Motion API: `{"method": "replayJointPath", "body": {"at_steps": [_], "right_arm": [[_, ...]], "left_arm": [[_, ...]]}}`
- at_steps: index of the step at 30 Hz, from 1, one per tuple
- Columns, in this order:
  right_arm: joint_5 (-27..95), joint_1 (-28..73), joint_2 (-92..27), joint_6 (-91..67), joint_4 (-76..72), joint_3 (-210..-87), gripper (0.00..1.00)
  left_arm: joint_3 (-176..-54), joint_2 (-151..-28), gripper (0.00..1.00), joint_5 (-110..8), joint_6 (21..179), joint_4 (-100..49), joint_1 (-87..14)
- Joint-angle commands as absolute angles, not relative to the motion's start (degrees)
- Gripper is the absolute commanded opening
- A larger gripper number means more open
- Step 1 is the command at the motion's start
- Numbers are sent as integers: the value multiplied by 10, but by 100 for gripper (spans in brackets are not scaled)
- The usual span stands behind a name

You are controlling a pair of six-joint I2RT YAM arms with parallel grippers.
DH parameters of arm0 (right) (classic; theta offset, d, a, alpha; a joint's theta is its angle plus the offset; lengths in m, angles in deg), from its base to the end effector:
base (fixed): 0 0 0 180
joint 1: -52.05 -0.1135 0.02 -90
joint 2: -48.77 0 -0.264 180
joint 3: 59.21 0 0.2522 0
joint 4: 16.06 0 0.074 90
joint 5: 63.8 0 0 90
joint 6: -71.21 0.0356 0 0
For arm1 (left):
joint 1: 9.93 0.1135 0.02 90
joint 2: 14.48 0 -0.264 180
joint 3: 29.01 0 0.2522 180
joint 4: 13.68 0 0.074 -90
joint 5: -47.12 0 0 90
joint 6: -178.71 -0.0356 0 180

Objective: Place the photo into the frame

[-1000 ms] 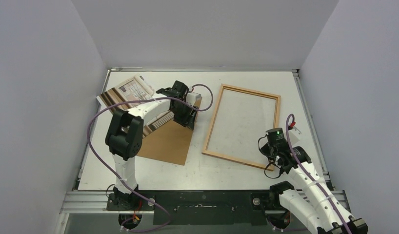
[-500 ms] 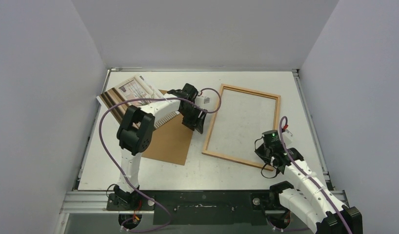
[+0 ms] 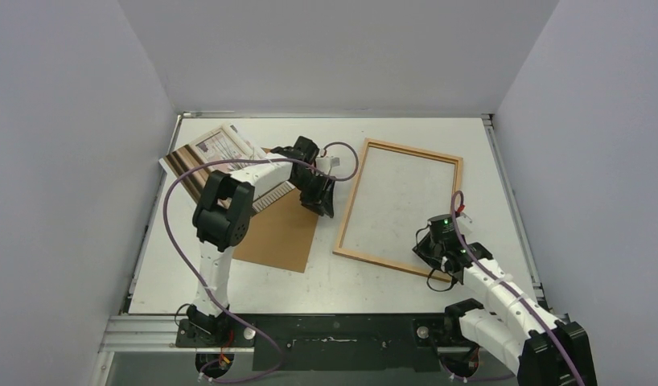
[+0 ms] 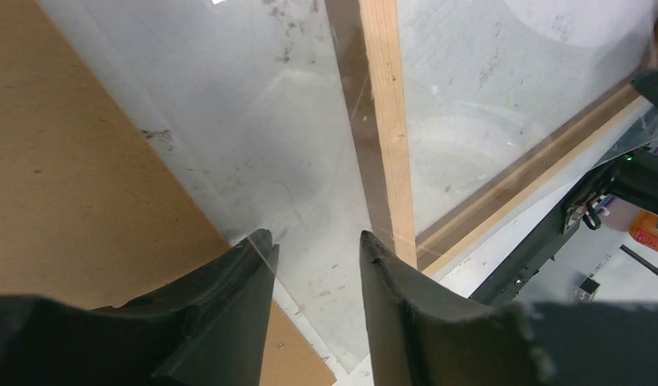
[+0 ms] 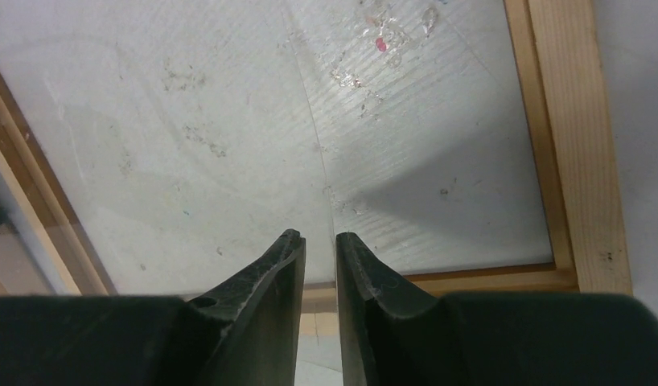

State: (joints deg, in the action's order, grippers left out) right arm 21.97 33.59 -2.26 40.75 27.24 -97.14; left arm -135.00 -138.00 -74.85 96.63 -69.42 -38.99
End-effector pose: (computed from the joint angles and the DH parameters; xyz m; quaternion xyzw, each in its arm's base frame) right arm 0.1528 0.0482 0.1704 0.3456 0.8921 0.1543 0.2467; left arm 0.3722 -0.2284 0.1578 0.2139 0.9276 -0.3027 0.0462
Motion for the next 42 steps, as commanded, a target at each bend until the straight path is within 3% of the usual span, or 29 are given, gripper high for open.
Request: {"method": "replayJointPath", "body": {"at_steps": [1,5,8,11,17,21,27,38,42], "right_arm": [[241,329,-48,381,214,-964,23],[247,328,-62,359,201,-972,41],[251,329,-68,337,197,-985,62],[242,335,-78,314,204,-1006,76],[240,377,-106,260,186,-1054,94],[280,421,-144,215,152,-1090,100],[386,490,-225,175,68,-1110,100],[586,493,-353,205,-95,-1101,100],[620,491,-364,241,-157,-1077,95]], "left_arm": [[-1348,-1367,35,-810,985,-657,-368],[-1336,-1359,17,-801,986,-652,-362],[-1332,-1361,5,-772,985,-657,-361],[-1329,-1364,2,-744,988,-660,-358],[-1325,-1364,0,-672,982,-665,-355],[-1328,-1369,0,-644,976,-673,-347],[-1333,-1374,0,-640,960,-683,-339],[-1342,-1368,0,-668,959,-691,-338],[-1342,-1366,0,-681,960,-694,-337]]}}
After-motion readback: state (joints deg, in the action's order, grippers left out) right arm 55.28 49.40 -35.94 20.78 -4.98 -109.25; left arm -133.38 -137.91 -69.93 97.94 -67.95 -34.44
